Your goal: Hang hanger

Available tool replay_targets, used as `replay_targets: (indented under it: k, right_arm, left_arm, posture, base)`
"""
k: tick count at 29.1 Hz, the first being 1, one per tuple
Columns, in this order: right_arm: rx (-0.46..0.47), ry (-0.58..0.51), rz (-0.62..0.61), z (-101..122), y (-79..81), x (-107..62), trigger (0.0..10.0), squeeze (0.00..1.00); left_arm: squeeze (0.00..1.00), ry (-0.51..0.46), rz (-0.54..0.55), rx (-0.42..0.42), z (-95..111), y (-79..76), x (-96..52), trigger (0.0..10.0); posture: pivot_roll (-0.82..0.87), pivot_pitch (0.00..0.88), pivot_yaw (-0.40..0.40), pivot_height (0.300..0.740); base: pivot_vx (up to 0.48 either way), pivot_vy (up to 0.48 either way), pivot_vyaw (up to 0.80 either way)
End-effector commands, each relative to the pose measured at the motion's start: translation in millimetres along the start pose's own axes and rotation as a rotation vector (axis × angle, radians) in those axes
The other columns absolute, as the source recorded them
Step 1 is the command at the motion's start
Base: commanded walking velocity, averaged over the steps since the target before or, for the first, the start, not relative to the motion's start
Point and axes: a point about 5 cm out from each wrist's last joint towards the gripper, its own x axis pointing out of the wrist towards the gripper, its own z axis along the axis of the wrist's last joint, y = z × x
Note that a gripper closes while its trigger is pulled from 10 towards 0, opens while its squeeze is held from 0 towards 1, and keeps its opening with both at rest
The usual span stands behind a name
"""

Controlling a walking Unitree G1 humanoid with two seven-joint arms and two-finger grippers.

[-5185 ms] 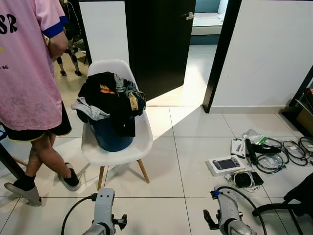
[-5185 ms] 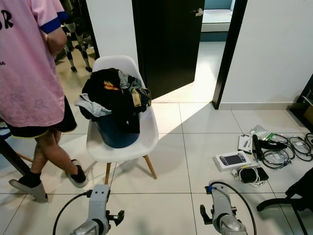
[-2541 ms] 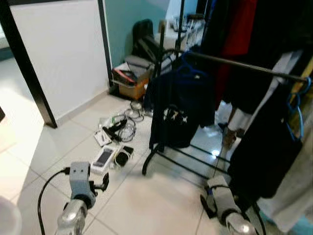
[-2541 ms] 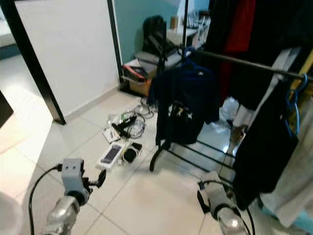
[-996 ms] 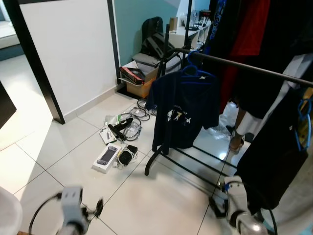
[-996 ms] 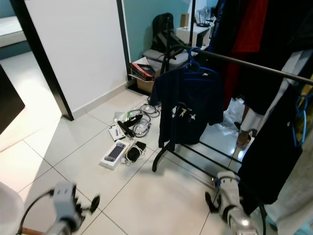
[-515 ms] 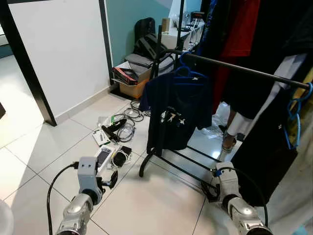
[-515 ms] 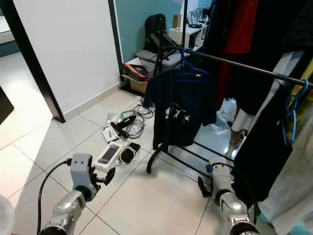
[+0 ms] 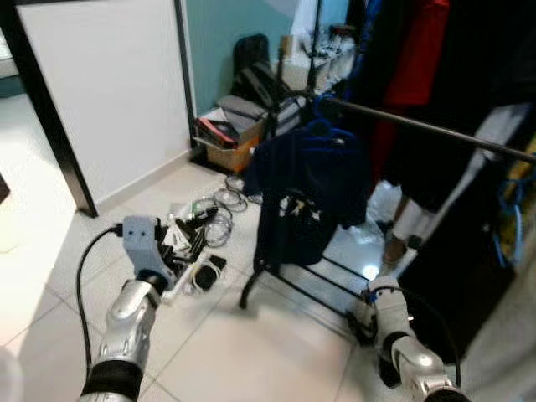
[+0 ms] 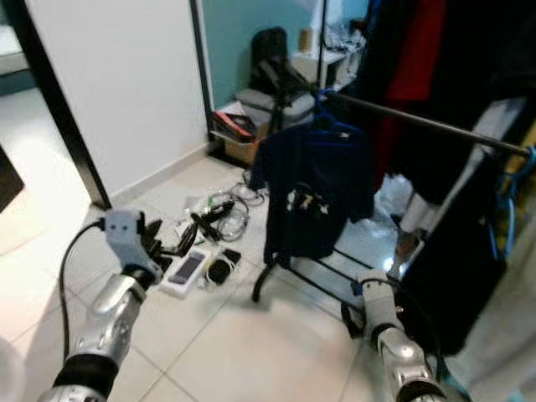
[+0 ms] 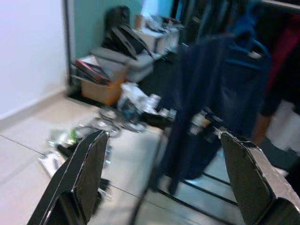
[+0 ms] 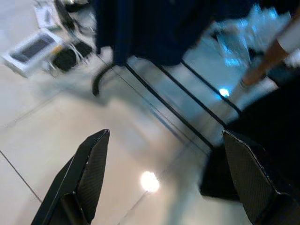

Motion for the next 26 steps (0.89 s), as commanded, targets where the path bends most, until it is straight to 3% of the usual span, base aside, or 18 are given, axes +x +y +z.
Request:
replay_targets:
  k: [1, 10, 16, 23, 26]
  right_arm:
    - [0.002, 0.001, -0.005, -2.3, -1.9, -1.6, 10.0, 0.0]
    - [0.008, 0.04, -0.024, -17.0, -4.6, -8.1, 10.0, 0.0]
    - [0.025, 0.168, -0.054, -45.3, -8.6, -19.6, 10.0, 0.0]
    - [0.02, 0.188, -0.06, -49.0, -7.9, -20.9, 10.0, 0.0]
    - [0.02, 0.197, -0.059, -49.8, -7.9, -21.2, 10.0, 0.0]
  left_arm:
    - [0.0, -0.005, -0.017, -0.011, 2.2, -4.4, 3.9, 10.0]
    - [0.0, -0.032, -0.061, -0.013, 10.9, -15.0, 11.0, 10.0]
    - [0.0, -0.11, -0.219, -0.037, 35.1, -44.1, 21.0, 10.0]
    - [0.0, -0.17, -0.331, -0.055, 52.4, -60.0, 24.8, 10.0]
    - [0.0, -0.219, -0.46, -0.058, 66.5, -76.6, 24.5, 10.0]
  posture:
    - [-0.04, 0.0, -0.027, 0.74]
    - [-0.07, 0.0, -0.007, 0.74]
    - [-0.08, 0.0, 0.001, 0.74]
    - [-0.08, 0.0, 0.002, 0.74]
    - [-0.08, 0.0, 0.003, 0.74]
  base:
    - [0.375, 0.0, 0.0]
    - [0.393, 0.0, 0.0]
    - [0.402, 0.0, -0.8]
    - [0.4, 0.0, -0.8]
    - [0.381, 0.0, -0.8]
